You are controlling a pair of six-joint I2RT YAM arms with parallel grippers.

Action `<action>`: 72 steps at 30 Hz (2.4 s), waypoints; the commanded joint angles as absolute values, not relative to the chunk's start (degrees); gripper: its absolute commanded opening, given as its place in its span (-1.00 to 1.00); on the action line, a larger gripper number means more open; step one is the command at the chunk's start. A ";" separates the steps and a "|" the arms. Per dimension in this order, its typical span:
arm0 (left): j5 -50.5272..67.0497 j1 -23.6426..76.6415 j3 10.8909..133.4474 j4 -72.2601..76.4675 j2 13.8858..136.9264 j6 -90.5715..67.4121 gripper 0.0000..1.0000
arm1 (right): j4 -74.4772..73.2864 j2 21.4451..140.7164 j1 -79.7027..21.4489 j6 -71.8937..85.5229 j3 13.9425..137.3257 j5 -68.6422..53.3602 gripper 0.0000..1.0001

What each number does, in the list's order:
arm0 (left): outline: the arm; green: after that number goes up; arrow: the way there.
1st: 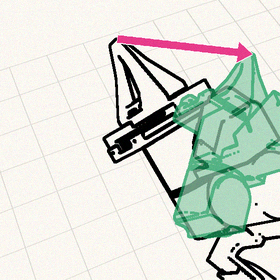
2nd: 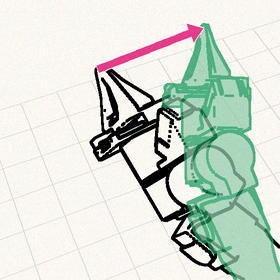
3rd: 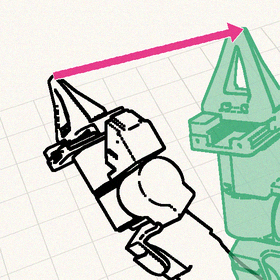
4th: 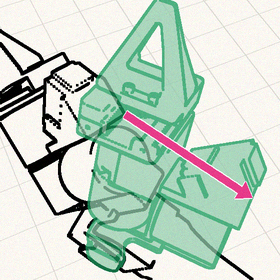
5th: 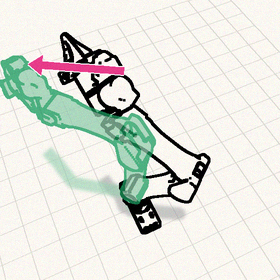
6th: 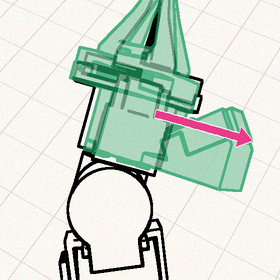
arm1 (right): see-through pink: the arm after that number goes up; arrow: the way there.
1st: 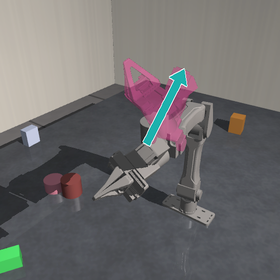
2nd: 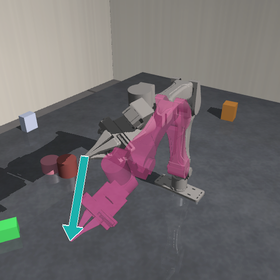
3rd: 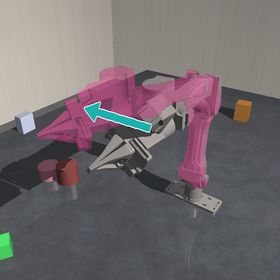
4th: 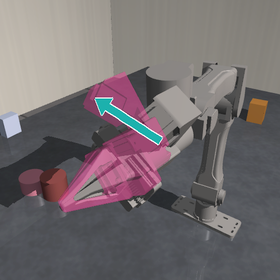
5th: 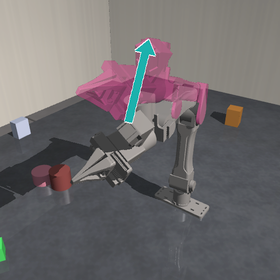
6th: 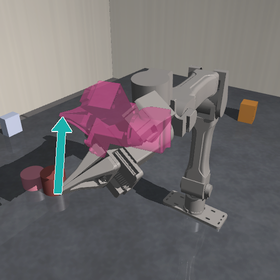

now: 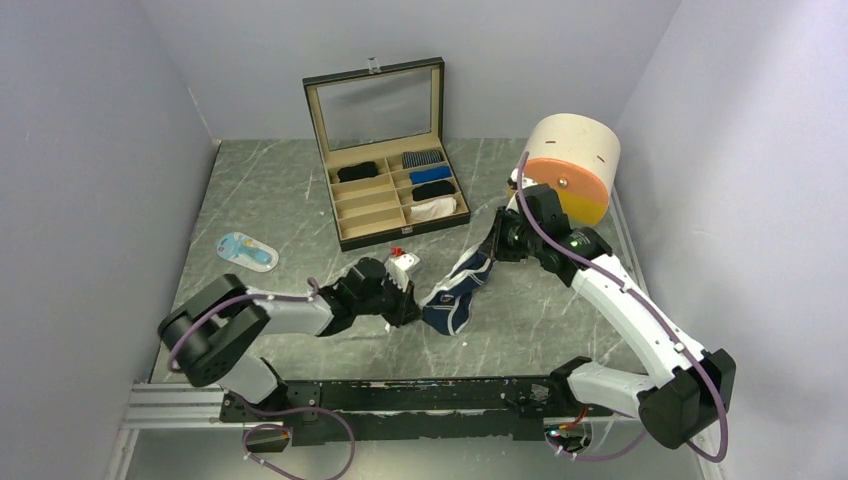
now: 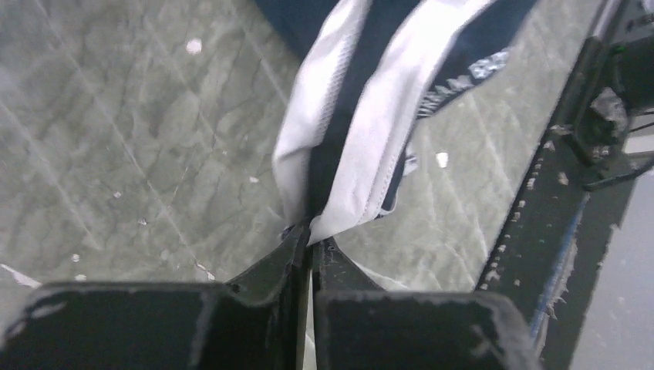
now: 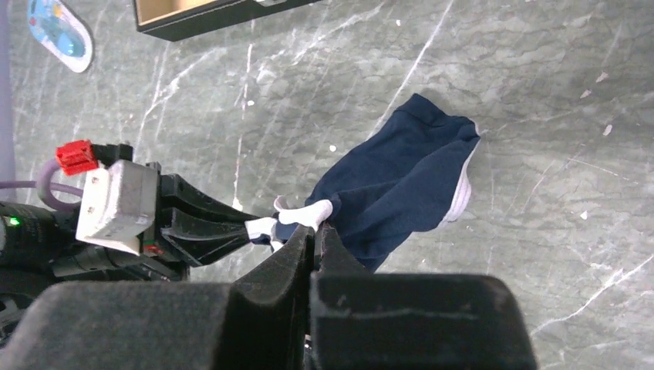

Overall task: Roll the underwear
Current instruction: Flatten out the underwear at the center of the board.

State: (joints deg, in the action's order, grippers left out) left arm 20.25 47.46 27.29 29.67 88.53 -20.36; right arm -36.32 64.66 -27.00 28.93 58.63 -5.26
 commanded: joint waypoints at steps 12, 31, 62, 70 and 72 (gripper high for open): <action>12.82 47.68 49.94 -34.59 54.83 -16.75 -0.90 | -41.17 48.59 -26.54 33.93 60.46 -25.69 -0.95; 2.52 35.70 60.32 -33.08 84.41 -12.90 0.80 | -25.94 88.31 -25.19 21.99 64.99 1.29 0.19; 23.19 17.49 36.74 -3.32 82.26 -23.59 0.93 | -13.82 88.66 -24.45 21.20 52.52 -10.53 0.21; 27.01 16.96 37.41 0.83 90.15 -23.65 0.55 | -14.31 94.86 -23.60 17.34 56.38 -16.53 0.04; 27.32 16.96 37.65 1.64 91.96 -23.52 0.45 | -13.43 95.09 -23.53 17.12 55.82 -17.14 -0.01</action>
